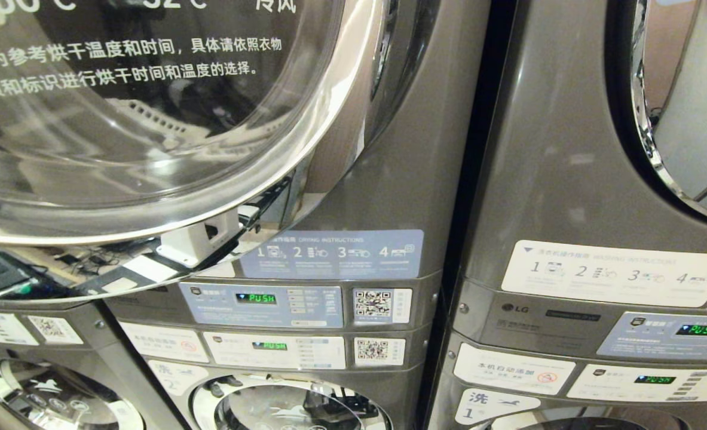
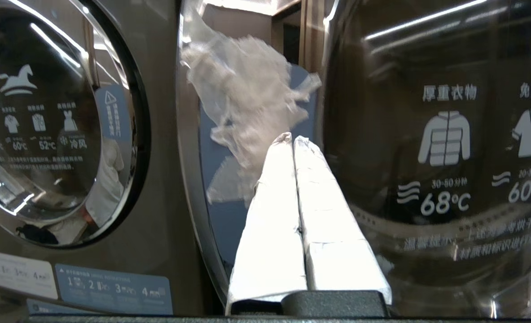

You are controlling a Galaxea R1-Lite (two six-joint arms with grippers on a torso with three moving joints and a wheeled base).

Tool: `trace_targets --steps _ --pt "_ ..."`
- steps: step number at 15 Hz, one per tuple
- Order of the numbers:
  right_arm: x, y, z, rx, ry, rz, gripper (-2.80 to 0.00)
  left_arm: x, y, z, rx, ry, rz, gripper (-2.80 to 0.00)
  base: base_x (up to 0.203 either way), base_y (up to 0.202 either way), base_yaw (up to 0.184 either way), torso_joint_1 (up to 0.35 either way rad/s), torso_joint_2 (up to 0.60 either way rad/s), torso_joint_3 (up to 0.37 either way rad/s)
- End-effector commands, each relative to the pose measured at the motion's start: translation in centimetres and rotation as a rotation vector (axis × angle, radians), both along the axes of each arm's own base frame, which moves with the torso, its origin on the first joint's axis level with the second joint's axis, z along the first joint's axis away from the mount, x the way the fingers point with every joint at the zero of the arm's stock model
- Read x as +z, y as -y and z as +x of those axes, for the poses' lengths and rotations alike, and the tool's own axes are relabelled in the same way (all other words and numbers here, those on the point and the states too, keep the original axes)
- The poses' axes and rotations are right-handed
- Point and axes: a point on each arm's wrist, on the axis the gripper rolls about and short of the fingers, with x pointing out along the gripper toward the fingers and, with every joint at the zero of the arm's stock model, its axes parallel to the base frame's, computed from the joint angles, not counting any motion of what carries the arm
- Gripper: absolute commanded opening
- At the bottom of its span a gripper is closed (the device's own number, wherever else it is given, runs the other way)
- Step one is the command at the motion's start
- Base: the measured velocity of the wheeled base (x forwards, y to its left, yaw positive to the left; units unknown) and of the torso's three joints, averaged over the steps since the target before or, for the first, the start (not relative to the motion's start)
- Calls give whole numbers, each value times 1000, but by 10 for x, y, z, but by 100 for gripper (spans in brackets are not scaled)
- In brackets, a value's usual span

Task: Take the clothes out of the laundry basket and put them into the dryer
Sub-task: Close the dryer

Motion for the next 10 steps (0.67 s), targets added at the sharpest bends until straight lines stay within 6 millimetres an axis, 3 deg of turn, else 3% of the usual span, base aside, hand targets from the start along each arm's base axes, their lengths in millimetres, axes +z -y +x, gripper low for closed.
trace_targets --steps 1,10 --pt "-4 0 1 0 -15 0 -280 -5 0 8 2 -31 -2 -280 0 0 0 0 0 0" --pt "-3 0 1 0 -13 -8 -280 -11 -5 61 107 -152 -115 -280 0 0 0 0 0 0"
